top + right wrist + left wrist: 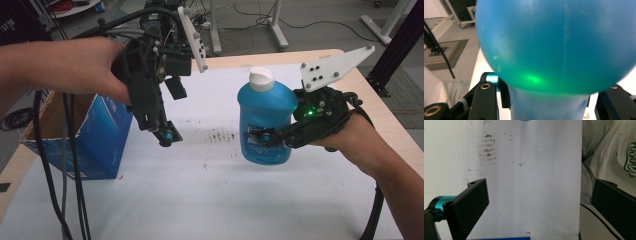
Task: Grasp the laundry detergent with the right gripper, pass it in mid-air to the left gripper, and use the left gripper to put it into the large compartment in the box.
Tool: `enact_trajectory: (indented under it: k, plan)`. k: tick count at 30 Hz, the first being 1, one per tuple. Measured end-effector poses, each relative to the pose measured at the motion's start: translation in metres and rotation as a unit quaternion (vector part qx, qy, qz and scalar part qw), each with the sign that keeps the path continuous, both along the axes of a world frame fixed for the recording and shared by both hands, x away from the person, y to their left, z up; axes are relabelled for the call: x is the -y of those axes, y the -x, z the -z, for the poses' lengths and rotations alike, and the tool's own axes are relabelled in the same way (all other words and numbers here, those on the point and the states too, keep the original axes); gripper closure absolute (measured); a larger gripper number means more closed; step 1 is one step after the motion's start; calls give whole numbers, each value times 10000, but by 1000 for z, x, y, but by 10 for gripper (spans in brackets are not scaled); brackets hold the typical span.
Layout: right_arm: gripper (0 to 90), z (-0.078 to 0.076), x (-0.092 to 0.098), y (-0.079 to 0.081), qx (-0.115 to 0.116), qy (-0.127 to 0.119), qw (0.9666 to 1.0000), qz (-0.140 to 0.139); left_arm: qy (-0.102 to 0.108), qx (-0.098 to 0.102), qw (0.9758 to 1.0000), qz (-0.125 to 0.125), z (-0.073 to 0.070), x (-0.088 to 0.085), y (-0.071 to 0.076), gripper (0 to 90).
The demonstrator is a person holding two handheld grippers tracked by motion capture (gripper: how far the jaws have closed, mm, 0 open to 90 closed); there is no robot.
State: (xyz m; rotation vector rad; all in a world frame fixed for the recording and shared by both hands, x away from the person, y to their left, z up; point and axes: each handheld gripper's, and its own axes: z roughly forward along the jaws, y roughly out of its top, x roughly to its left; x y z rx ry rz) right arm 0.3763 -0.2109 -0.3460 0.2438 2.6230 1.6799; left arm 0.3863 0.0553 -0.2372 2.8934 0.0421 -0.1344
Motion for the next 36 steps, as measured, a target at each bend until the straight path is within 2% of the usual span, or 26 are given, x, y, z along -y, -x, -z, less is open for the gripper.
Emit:
enact_trajectory:
  k: [7, 13, 17, 21, 36]
  plan:
    - [446, -2, -18, 1, 2, 147, 9989, -437, -9, 15, 9999, 104, -6, 11, 1, 17]
    - [446, -5, -33, -1, 22, 238, 9974, -675, 35, 15, 9999, 115, -11, 19, 2, 17]
    - [447, -4, -43, -1, 3, 310, 9961, -828, -16, -3, 9999, 135, -13, 23, 3, 17]
    - [447, -3, -51, -2, 4, 278, 9953, -925, -39, -24, 9999, 141, -13, 26, 3, 17]
    - [448, -4, -66, -3, -20, 131, 9948, -1014, -49, -10, 9999, 156, -15, 40, 2, 17]
